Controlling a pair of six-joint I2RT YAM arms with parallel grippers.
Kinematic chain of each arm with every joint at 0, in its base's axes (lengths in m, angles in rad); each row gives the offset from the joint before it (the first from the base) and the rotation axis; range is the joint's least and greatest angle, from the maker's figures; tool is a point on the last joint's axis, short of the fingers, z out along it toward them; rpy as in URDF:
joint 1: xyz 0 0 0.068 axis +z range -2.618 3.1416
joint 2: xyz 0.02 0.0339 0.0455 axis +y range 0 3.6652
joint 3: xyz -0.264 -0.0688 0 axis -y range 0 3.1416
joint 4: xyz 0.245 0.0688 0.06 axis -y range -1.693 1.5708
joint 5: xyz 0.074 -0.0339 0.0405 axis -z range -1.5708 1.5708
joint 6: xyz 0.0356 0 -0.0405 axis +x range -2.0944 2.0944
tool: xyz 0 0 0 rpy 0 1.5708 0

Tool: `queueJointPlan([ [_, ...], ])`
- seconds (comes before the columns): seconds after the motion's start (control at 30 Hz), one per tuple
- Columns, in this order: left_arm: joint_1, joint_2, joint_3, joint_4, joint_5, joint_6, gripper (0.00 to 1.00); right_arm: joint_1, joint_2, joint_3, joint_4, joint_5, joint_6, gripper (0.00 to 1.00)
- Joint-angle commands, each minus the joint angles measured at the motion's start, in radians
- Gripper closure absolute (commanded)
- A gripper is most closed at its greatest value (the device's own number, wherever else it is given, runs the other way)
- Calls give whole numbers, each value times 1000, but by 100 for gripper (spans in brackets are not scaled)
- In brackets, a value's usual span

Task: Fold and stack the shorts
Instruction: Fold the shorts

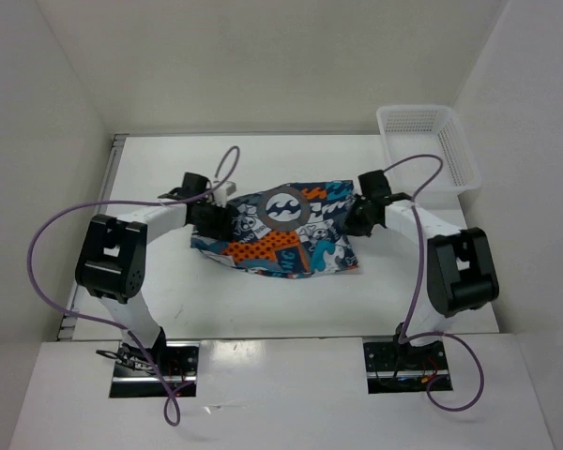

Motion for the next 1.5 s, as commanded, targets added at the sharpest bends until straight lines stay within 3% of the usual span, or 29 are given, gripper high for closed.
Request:
queueJointPlan([
  [0.0,-146,-39,-19,-32,71,4,46,-65,-132,13,-108,97,-66,99],
  [0.1,-221,-65,29,-73,74,4,43,-87,-158,64,-151,123,-112,99],
  [0.3,-199,-74,107,-139,19,4,41,-87,-103,84,-163,123,-131,99],
  [0.33,-186,-86,107,-139,19,4,38,-87,-86,84,-177,153,-116,95],
  [0.4,-153,-111,107,-164,28,4,28,-97,-65,84,-212,178,-91,74],
  [0.43,-143,-140,107,-173,28,4,24,-97,-65,84,-213,204,-91,57],
  [0.5,-107,-177,97,-194,-1,4,17,-97,-54,93,-235,233,-82,33],
  [0.53,-93,-213,97,-204,-14,4,5,-97,-68,103,-236,251,-82,18],
  [0.67,2,-278,9,-205,-16,4,1,-97,-132,153,-246,276,-82,2],
  [0.83,84,-287,-146,-108,146,4,1,-97,-178,231,-268,267,-94,1],
  [1.03,84,-238,-222,18,268,4,3,-97,-224,268,-268,239,-103,1],
  [1.47,59,-109,-242,132,291,4,15,-97,-243,269,-259,209,-112,1],
])
